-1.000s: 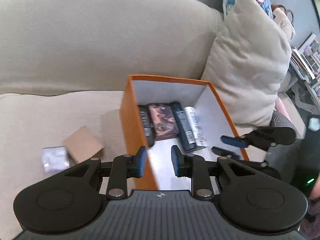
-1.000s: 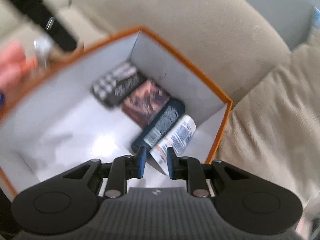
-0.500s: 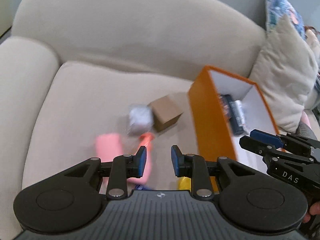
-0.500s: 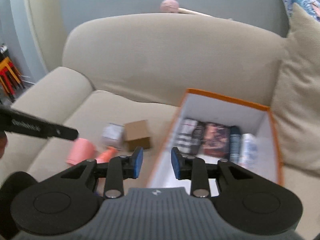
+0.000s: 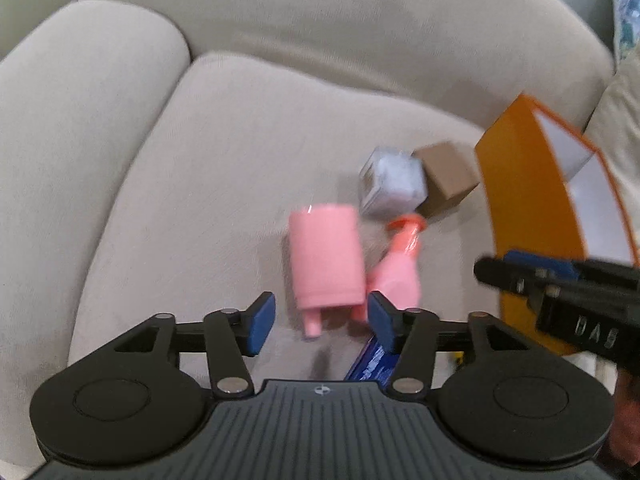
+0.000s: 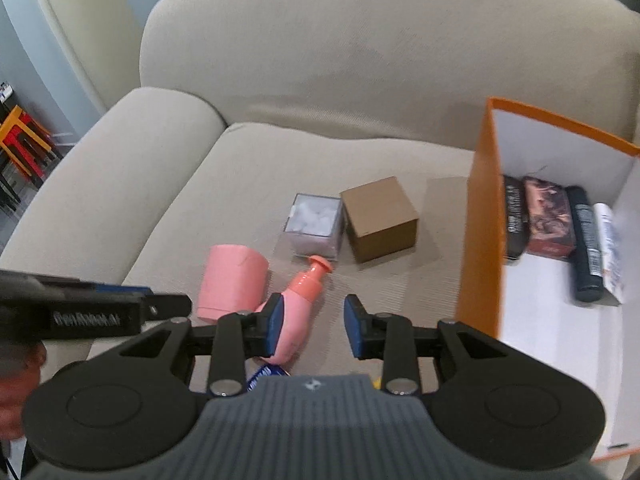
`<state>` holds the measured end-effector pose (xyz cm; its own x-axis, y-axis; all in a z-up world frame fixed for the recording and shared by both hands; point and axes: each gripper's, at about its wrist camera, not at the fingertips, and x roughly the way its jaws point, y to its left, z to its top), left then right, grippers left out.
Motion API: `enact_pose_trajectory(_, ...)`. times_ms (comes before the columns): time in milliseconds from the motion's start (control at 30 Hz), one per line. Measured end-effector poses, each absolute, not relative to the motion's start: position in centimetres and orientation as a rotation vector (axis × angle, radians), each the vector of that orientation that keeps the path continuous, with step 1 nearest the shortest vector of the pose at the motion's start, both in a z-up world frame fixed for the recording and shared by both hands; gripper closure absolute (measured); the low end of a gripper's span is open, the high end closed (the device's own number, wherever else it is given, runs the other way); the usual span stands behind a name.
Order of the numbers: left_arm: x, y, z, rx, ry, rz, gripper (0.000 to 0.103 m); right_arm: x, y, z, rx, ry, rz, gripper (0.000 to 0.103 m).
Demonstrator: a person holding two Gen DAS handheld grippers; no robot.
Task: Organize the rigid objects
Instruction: 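Grasp the pink cup with the left gripper while the right grasps the pink pump bottle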
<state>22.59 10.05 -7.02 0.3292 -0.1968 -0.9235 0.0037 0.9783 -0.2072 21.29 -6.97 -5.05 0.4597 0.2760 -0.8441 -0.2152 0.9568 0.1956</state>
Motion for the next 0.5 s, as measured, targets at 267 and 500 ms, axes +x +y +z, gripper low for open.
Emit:
enact_pose_trajectory(267, 23.0, 9.7, -11.9, -0.163, 1.351, -0.136, 0.052, 23.6, -5.5, -8.5, 0.056, 1.123, 0.309, 0.069)
enact_pose_trajectory(500, 23.6, 9.6, -13.2, -0.184, 1.360, -0.151, 0.076, 25.4, -4.8, -10.4, 0.068, 1.144, 0.308, 0.069)
